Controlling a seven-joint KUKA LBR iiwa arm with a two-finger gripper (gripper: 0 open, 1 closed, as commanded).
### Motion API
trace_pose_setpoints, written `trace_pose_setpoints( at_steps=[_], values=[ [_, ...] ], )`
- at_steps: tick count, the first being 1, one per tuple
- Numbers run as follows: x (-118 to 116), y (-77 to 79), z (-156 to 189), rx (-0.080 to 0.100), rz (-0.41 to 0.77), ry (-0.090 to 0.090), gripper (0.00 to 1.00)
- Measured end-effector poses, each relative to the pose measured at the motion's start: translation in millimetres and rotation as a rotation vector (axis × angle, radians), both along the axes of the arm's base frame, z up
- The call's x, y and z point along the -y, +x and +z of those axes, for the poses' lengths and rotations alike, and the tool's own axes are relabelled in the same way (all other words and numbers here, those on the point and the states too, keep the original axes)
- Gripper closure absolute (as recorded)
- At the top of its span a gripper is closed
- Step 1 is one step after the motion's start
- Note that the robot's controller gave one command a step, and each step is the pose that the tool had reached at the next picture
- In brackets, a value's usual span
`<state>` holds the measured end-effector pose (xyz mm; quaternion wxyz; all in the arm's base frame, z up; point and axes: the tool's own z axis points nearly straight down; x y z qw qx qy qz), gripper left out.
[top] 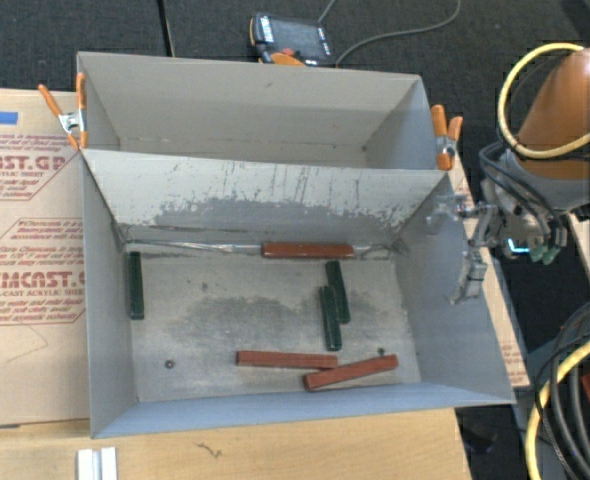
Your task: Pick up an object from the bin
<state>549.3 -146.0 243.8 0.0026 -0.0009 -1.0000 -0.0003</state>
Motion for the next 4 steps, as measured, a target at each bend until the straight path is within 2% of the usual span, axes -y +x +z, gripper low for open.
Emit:
trace_pose_setpoints(
  at_steps=[1, 2, 3, 4],
  values=[
    [-82.5, -61.2, -105.6, 0.000, 0.336, 0.004, 0.00],
    [-130.3, -64.4, -173.5, 0.024, 0.446, -0.001, 0.00],
    [-128.4, -69.2, -174.5, 0.006, 0.442, 0.001, 1.00],
    [-113.5, -37.8, -24.3, 0.015, 0.445, -0.002, 1.00]
  ],
)
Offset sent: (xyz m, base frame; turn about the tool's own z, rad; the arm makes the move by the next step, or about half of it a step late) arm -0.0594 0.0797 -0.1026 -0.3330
